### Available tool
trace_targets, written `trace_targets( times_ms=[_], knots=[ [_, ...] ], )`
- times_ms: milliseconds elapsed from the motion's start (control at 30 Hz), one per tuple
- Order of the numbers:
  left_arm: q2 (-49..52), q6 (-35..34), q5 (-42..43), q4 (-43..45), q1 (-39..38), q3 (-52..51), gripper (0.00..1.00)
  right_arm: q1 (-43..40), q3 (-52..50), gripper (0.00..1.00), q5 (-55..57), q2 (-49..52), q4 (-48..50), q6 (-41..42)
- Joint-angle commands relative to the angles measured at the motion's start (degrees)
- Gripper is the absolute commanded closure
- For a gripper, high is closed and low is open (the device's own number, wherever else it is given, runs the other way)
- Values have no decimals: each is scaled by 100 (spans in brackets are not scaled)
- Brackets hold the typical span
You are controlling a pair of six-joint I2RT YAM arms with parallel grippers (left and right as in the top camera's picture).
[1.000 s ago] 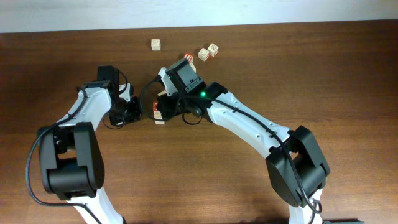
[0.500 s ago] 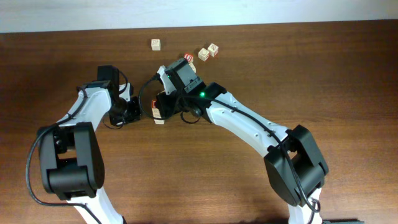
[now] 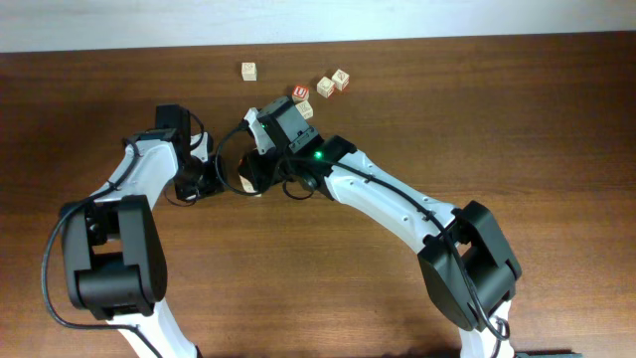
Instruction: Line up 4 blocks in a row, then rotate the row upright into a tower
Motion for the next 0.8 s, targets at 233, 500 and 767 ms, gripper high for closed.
trace_targets(
  times_ms=[233, 500, 767],
  knots=[
    [46, 52, -46, 4, 39, -26, 100, 24, 525, 71, 127, 109, -505, -179],
    [-59, 55, -195, -352, 101, 420, 100, -181, 1292, 67, 197, -87, -1169, -590],
    [-1427, 76, -909, -1794, 205, 2693, 96, -1572, 3995, 22, 1419, -960, -4986, -1119]
  ],
)
